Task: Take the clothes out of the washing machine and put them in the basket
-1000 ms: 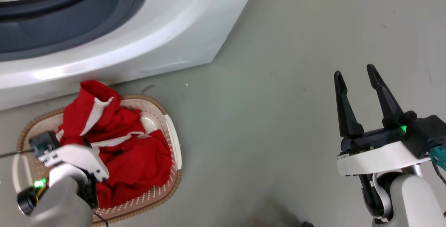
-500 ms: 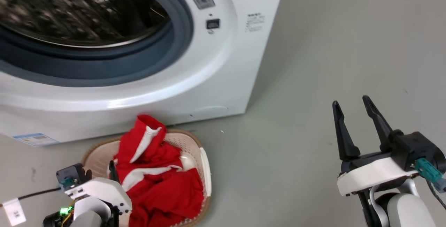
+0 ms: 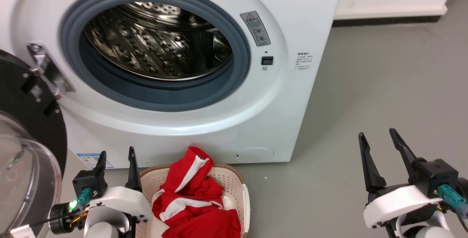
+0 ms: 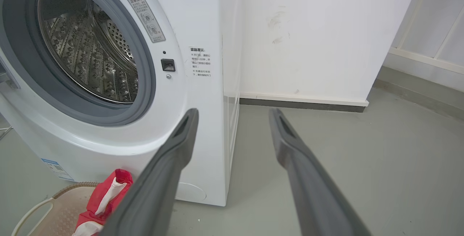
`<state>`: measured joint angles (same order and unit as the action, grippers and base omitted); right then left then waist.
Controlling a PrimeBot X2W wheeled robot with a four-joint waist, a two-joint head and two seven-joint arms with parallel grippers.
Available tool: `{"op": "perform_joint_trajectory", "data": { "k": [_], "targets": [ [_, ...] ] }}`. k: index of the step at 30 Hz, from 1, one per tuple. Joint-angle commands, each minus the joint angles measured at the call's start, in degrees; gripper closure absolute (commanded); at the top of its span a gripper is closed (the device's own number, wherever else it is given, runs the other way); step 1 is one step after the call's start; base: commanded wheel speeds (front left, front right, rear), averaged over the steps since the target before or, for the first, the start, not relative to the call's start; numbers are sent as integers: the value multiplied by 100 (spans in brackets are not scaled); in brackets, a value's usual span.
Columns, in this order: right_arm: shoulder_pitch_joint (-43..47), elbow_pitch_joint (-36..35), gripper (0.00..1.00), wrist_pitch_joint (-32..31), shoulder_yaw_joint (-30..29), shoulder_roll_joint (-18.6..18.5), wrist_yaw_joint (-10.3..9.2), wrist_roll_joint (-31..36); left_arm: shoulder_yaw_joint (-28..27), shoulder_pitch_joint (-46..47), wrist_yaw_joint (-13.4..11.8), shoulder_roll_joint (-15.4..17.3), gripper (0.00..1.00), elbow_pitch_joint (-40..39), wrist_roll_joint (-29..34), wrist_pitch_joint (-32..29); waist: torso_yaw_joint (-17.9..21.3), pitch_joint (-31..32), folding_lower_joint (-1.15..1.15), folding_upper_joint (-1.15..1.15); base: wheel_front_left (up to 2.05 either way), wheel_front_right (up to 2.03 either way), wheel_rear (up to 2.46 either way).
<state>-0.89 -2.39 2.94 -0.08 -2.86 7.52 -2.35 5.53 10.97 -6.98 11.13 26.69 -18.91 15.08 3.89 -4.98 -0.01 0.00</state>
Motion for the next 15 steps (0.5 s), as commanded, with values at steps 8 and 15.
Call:
{"op": "perform_joint_trajectory", "data": {
  "k": [8, 15],
  "targets": [
    [334, -55, 0, -80, -180, -2, -6, 76, 267, -521, -138, 66, 0, -1298, 653, 12, -259, 511, 1, 0, 0, 0, 0],
    [446, -153, 0, -95, -240, -2, -6, 81, 483, -744, -191, 48, 0, -2108, 764, -203, -315, 623, 1, 0, 0, 0, 0]
  ]
}}
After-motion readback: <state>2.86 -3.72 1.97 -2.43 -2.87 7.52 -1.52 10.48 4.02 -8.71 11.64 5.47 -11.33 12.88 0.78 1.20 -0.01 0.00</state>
